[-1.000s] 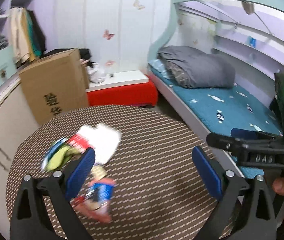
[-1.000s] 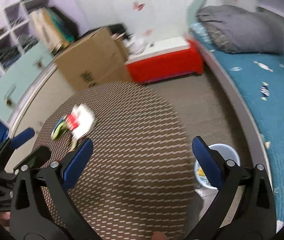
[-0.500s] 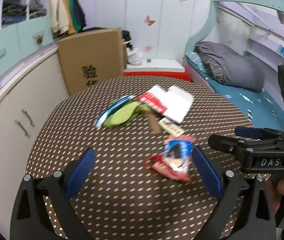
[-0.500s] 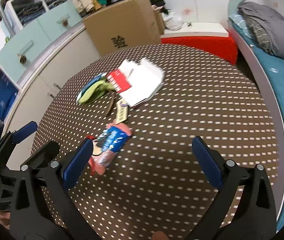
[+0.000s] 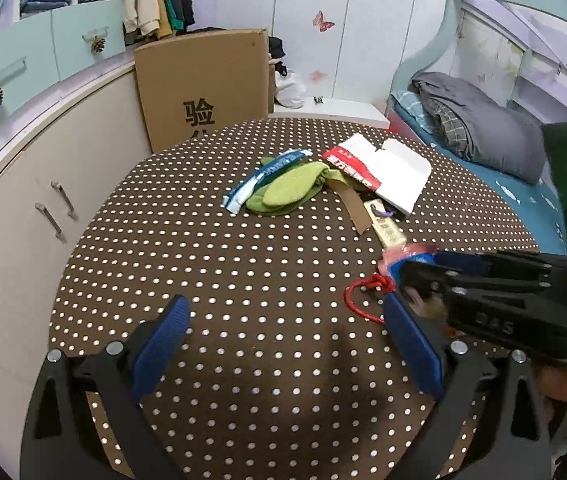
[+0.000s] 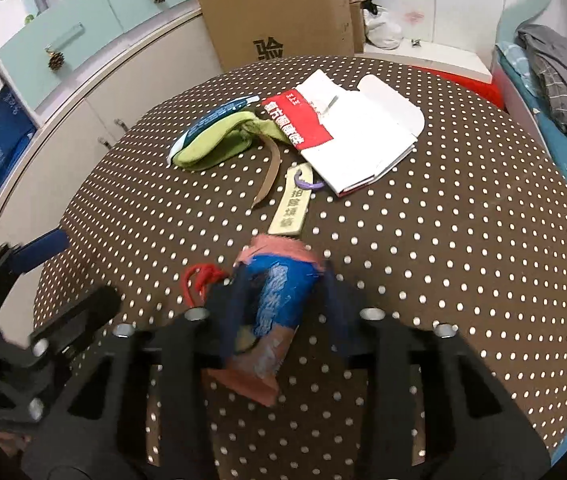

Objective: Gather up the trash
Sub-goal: 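Grasp the red string with the left tool while the right tool grasps the blue snack wrapper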

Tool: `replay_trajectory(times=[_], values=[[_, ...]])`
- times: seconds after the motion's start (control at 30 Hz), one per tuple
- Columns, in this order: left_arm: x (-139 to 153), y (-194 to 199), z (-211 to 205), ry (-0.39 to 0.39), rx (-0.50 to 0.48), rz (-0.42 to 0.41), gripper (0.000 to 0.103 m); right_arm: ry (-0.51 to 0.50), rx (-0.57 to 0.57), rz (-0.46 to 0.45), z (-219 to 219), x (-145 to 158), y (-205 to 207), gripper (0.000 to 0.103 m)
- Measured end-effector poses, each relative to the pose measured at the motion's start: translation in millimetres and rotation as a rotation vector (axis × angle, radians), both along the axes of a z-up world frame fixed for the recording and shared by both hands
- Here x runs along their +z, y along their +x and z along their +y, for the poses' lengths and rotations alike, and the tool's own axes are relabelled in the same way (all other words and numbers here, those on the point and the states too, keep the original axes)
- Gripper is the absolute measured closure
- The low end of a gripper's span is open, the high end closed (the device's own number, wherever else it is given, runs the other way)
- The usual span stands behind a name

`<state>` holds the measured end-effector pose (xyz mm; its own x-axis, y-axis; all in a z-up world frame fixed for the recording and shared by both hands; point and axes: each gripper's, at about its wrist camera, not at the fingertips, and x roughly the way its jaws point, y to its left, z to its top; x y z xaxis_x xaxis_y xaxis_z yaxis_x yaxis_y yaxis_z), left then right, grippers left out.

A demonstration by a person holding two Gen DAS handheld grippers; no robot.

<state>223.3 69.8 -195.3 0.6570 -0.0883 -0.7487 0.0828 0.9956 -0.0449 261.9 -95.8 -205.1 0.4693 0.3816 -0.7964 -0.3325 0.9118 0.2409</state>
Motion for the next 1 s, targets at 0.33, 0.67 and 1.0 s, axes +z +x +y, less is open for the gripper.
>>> replay_trajectory(times=[0.33,0.67,1.0], values=[[-17.9,19.1,-37.3,0.011,-0.093,0.027,0.008,-0.030,-0.028,-0.011,-44.7,1.1,-11.2,0.069],[-27.5,32.2,-59.6,0.068,-0.189,0.048,0.069,0.004,-0.033,0.008,-54.6,0.0,-20.0,0.049],[-14.4,24.8,-55.7,-0.033,-0.197,0.065,0.098,-0.039,0.010,-0.043,-46.5,3.4,-25.3,0.081]])
